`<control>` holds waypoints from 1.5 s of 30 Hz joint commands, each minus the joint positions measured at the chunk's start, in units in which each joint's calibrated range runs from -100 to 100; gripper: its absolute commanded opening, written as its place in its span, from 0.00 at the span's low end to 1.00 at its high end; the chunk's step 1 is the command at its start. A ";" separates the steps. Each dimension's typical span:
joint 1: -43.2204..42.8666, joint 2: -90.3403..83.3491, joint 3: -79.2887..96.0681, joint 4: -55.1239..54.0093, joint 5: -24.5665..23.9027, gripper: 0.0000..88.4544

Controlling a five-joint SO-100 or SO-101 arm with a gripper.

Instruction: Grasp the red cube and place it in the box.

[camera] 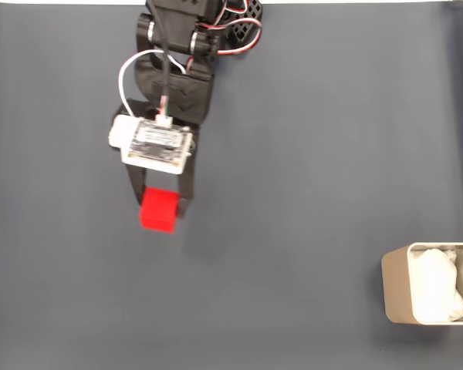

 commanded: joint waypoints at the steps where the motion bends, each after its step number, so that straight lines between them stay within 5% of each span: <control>1: -3.85 0.29 -6.18 0.13 -0.20 0.07; 26: -29.77 11.81 -28.36 2.01 -0.05 0.07; 45: -34.81 30.53 -50.44 2.01 0.73 0.07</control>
